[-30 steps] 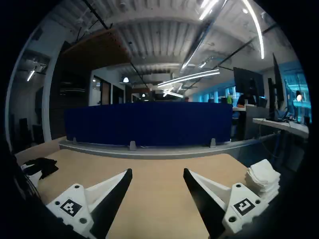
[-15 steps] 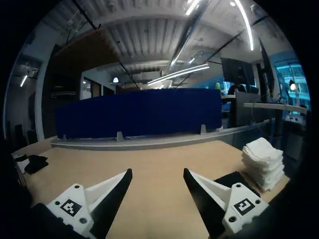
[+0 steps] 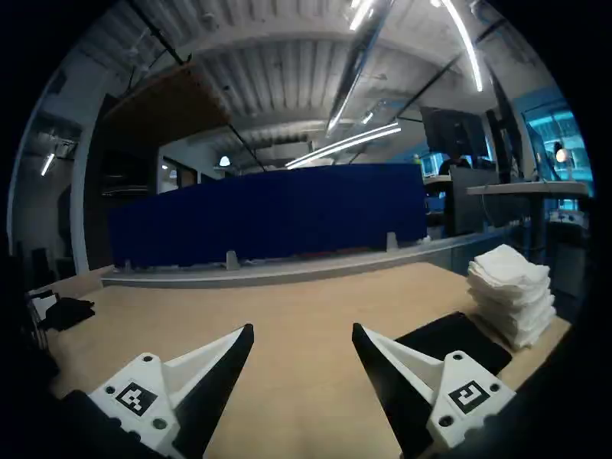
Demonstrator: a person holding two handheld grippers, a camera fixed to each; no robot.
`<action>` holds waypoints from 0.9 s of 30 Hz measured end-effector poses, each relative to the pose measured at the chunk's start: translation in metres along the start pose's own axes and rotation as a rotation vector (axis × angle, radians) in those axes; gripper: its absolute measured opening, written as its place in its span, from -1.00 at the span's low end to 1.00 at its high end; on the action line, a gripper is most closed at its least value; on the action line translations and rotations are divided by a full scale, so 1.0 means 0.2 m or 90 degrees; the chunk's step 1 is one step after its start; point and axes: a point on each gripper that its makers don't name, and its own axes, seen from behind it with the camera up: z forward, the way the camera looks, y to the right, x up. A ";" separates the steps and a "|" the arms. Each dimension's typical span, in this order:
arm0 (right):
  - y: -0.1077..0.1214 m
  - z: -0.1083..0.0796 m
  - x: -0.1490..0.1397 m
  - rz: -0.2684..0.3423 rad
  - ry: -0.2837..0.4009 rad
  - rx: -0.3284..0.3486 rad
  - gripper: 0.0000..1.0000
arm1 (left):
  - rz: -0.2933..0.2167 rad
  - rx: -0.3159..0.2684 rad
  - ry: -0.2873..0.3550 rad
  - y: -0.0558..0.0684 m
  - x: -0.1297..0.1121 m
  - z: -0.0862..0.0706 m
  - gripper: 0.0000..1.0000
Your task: Fold towel
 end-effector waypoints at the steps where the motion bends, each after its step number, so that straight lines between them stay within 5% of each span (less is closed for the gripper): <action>1: -0.01 0.00 0.01 -0.002 0.009 0.003 0.99 | 0.000 0.000 0.000 0.00 0.00 0.00 0.97; 14: -0.01 -0.05 0.04 -0.032 0.045 0.004 0.99 | 0.000 0.000 0.000 0.00 0.00 -0.01 0.97; 27: -0.03 -0.02 -0.01 -0.065 0.036 -0.010 0.99 | 0.000 0.000 0.000 0.00 0.01 0.00 0.97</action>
